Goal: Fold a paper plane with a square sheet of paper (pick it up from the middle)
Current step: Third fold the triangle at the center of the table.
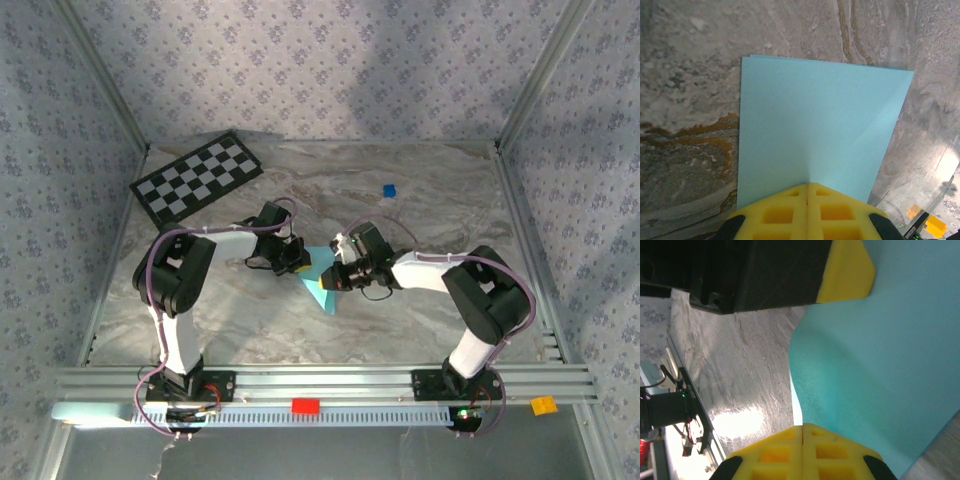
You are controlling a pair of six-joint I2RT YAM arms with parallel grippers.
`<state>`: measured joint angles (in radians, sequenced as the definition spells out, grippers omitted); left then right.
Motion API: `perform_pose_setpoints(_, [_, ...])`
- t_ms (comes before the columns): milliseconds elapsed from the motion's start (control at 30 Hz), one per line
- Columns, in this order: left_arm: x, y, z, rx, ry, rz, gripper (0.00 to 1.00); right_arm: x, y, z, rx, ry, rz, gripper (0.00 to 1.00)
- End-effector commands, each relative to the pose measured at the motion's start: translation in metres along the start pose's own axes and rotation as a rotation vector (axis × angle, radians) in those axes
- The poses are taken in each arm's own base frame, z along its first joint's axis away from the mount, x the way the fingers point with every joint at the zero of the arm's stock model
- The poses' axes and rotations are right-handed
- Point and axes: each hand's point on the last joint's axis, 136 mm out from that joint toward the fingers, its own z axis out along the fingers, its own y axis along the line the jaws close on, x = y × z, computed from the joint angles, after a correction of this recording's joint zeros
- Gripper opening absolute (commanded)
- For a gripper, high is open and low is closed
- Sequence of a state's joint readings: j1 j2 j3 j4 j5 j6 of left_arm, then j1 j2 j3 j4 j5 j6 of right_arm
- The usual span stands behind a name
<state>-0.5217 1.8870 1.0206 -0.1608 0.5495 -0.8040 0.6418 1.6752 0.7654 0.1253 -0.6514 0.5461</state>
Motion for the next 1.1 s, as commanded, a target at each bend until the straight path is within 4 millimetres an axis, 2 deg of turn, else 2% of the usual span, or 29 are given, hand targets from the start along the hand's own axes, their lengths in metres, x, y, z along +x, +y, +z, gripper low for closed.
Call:
perform_pose_setpoints(0, [0.012, 0.023, 0.006, -0.091, 0.02, -0.031, 0.05, -0.005, 0.011, -0.005, -0.024, 0.017, -0.021, 0.0])
perform_pose_setpoints(567, [0.018, 0.029, 0.005, -0.112, 0.001, -0.055, 0.04, -0.001, 0.006, -0.009, 0.006, 0.06, -0.061, 0.0])
perform_pose_setpoints(1067, [0.016, 0.024, 0.004, -0.101, 0.003, -0.044, 0.04, -0.005, -0.001, -0.01, 0.034, 0.065, -0.063, 0.0])
